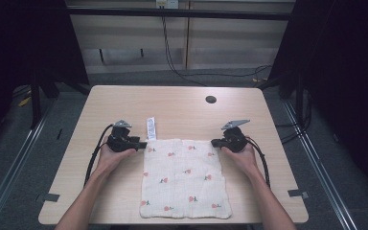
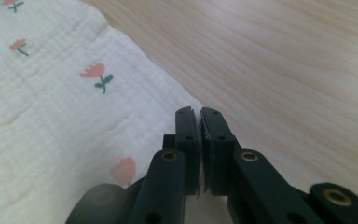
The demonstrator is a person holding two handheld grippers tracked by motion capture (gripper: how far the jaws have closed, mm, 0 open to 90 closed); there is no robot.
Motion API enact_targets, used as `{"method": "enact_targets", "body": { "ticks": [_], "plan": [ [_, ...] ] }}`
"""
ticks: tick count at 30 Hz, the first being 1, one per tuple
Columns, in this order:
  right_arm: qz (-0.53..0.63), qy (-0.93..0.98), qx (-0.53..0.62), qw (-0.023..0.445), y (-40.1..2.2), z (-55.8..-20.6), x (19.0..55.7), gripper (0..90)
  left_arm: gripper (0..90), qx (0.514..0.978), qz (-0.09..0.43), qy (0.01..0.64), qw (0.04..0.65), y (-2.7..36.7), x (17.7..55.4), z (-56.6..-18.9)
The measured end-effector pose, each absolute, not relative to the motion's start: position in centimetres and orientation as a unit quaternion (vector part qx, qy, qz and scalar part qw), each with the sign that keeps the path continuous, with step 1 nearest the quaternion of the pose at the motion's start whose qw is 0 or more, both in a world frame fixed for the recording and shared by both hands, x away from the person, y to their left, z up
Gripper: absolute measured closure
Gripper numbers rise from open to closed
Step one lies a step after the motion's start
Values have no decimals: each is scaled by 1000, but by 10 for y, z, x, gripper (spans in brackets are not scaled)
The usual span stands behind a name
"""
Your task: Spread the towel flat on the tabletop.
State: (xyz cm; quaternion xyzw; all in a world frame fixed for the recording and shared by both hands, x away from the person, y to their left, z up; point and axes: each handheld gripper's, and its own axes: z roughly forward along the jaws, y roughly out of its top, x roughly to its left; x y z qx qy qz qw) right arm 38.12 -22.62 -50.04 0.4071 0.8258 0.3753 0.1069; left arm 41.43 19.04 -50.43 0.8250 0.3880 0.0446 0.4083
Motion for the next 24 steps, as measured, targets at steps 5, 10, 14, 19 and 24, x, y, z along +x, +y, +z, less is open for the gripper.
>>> {"method": "enact_targets", "body": {
  "ticks": [5,10,14,19,24],
  "plan": [
    [384,824,403,105,-223,-494,380,860,494,836,55,373,399,179,412,-504],
    [394,816,410,101,-225,-492,380,860,733,854,50,337,392,179,409,-504],
    [396,816,410,98,-226,-492,380,861,868,855,40,325,402,176,409,-504],
    [410,810,408,91,-227,-489,382,865,883,842,25,333,423,185,413,-503],
    [420,806,407,92,-230,-485,382,866,887,824,18,338,454,194,415,-494]
  ]
}}
